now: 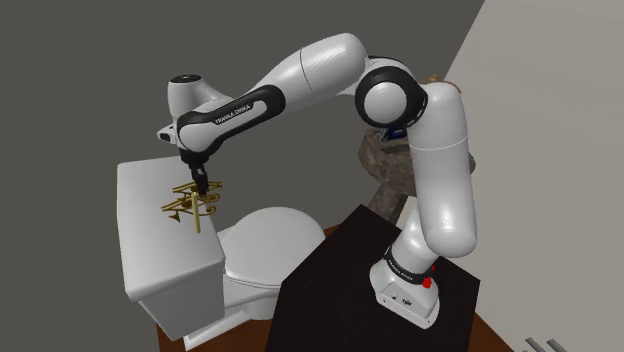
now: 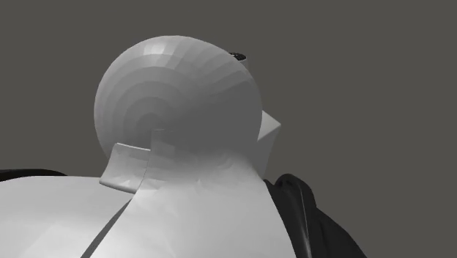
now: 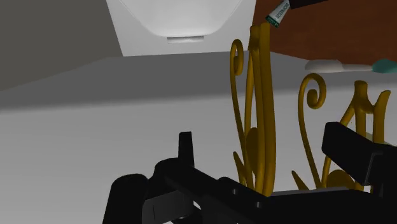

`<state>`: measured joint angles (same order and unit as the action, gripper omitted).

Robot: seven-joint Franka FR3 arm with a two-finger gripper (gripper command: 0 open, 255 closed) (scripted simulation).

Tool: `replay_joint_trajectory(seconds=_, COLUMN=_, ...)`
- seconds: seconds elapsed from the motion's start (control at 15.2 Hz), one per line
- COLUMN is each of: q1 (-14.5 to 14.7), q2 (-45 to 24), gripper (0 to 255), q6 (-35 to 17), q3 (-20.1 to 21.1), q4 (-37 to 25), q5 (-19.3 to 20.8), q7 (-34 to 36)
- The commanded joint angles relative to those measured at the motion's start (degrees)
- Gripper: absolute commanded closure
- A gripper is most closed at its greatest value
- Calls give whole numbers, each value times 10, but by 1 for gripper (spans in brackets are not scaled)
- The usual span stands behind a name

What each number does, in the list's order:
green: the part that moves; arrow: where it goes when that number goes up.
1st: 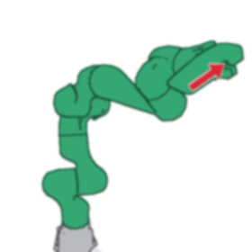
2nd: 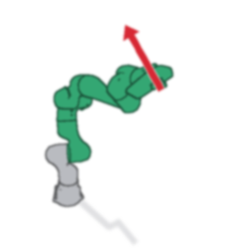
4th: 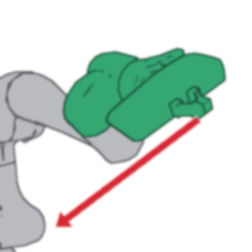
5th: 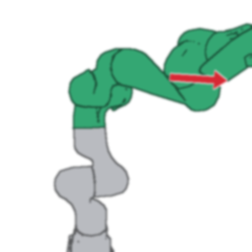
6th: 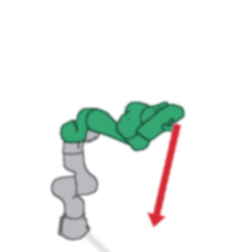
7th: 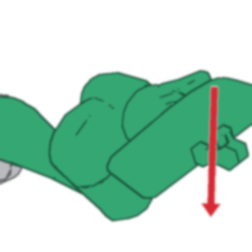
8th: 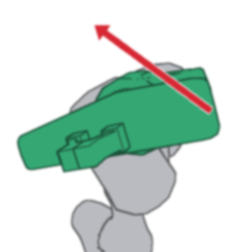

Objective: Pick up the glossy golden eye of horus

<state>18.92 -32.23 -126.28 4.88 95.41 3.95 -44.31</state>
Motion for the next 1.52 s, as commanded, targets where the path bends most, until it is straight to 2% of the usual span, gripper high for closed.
replay_joint_trajectory(seconds=0.0, q1=0, q2=-9, gripper=0, q6=-9, q3=-1, q4=0, q5=1, q7=1)
replay_joint_trajectory(seconds=0.07, q1=0, q2=-9, gripper=0, q6=-9, q3=-1, q4=0, q5=1, q7=1)
replay_joint_trajectory(seconds=0.13, q1=0, q2=-8, gripper=255, q6=-9, q3=-1, q4=1, q5=1, q7=0)
replay_joint_trajectory(seconds=0.73, q1=0, q2=-9, gripper=255, q6=-9, q3=-1, q4=0, q5=1, q7=1)
replay_joint_trajectory(seconds=1.45, q1=-1, q2=34, gripper=255, q6=55, q3=2, q4=-21, q5=-4, q7=-3)
